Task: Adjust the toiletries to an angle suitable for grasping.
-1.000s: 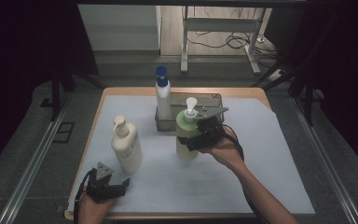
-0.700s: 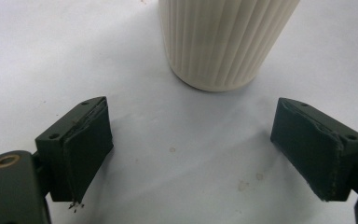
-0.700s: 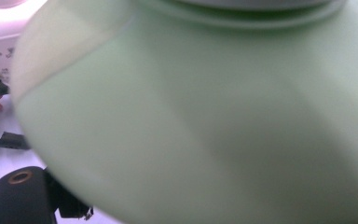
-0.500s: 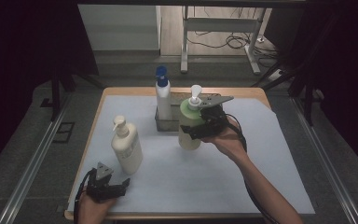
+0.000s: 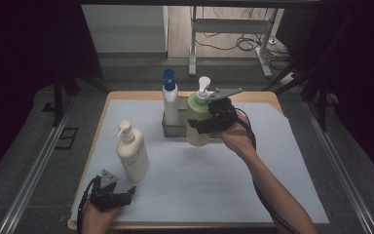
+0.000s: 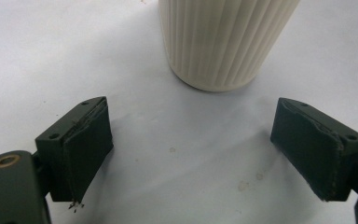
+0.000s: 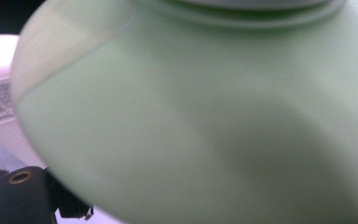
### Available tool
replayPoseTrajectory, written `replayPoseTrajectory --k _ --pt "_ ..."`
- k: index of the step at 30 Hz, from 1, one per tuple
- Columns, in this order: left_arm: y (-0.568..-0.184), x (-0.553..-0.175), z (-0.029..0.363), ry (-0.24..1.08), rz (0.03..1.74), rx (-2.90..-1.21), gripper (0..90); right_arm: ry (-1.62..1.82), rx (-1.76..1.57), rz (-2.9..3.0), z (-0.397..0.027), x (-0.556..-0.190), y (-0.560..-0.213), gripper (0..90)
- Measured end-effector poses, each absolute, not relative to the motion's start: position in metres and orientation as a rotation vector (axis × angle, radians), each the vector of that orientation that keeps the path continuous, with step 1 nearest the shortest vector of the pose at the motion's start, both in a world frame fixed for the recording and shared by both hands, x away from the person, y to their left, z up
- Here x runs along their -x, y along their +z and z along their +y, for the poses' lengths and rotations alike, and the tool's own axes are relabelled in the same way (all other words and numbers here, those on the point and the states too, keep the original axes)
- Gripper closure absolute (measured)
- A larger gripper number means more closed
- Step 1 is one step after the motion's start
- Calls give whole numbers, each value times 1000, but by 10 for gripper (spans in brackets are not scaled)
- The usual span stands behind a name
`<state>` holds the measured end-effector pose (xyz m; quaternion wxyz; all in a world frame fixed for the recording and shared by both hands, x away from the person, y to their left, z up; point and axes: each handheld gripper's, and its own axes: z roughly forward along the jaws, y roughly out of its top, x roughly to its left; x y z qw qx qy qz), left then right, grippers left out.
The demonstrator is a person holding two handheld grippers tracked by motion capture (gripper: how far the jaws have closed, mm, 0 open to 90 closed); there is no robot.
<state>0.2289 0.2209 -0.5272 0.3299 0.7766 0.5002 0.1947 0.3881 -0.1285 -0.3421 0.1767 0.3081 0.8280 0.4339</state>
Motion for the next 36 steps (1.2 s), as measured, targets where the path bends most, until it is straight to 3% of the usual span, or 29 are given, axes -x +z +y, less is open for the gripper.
replayPoseTrajectory --k 36 --pt "-527 -229 221 504 1310 -2035 122 1167 -1058 2182 -120 -442 -346 131"
